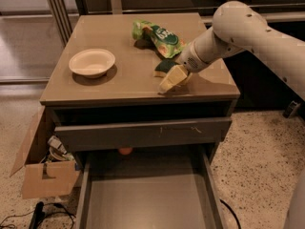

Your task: Place sponge into middle drawer

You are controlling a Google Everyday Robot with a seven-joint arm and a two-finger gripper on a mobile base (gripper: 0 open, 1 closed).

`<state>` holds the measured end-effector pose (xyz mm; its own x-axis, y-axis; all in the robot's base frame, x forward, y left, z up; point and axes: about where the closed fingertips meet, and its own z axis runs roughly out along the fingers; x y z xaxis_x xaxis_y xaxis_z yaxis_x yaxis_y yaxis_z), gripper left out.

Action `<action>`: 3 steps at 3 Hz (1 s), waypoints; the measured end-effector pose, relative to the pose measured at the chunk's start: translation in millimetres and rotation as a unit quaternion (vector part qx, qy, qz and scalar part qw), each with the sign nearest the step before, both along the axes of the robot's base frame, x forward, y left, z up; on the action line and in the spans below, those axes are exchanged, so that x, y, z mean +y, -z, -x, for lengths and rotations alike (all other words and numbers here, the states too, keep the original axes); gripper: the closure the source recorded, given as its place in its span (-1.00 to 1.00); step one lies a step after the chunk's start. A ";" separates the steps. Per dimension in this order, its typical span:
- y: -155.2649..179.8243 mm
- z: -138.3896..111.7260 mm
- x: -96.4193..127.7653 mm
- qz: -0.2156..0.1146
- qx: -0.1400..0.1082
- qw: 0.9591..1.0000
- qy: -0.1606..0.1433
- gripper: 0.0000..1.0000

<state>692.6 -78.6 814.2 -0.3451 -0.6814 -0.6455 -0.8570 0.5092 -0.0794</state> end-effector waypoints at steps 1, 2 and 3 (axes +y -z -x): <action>0.4 -0.1 -0.2 0.000 0.000 1.000 0.000 -1.00; 0.4 -0.1 -0.2 0.000 0.000 1.000 0.000 -0.63; 0.5 -0.1 -0.2 0.000 0.000 1.000 0.000 -0.16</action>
Offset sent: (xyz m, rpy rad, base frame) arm 0.0001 -0.0002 -0.0004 -0.0001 0.0005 -0.0004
